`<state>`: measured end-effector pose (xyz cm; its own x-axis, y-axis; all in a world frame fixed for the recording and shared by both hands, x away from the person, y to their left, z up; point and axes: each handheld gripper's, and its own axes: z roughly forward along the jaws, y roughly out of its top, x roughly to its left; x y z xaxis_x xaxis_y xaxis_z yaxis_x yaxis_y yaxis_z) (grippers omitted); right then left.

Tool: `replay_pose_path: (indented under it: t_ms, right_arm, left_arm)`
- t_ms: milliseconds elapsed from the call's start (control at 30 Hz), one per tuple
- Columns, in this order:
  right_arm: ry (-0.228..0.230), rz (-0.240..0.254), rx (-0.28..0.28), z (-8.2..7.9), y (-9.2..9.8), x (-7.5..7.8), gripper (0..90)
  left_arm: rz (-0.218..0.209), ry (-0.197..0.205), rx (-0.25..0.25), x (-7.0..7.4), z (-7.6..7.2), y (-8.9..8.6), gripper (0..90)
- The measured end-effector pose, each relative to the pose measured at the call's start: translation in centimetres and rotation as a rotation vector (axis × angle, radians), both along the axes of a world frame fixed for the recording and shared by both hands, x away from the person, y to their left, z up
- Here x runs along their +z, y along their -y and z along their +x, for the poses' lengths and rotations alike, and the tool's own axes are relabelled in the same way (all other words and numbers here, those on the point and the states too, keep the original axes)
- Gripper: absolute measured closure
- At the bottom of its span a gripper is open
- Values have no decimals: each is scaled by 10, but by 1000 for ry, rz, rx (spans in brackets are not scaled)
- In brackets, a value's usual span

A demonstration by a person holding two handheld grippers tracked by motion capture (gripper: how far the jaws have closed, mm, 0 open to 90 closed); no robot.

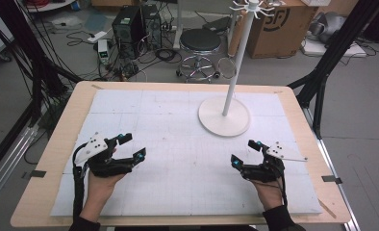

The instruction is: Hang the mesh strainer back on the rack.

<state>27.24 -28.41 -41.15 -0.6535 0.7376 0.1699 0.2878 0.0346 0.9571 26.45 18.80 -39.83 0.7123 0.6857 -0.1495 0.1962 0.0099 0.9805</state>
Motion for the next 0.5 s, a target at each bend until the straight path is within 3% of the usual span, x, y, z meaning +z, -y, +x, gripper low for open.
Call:
replay_pose_path:
  t_ms: [133,233,333,500]
  right_arm:
    - [-3,1,6,4,-2,-1,55]
    - [-2,-1,11,5,-5,-1,55]
    - [-6,-3,14,6,-6,-1,55]
    - [-9,-4,15,5,-6,-1,55]
  left_arm:
    - [-44,-1,7,-10,-4,-5,238]
    - [-21,-1,17,-16,-7,-4,238]
    - [-38,7,17,-16,-8,-4,236]
    - [-22,3,12,-18,-7,-1,234]
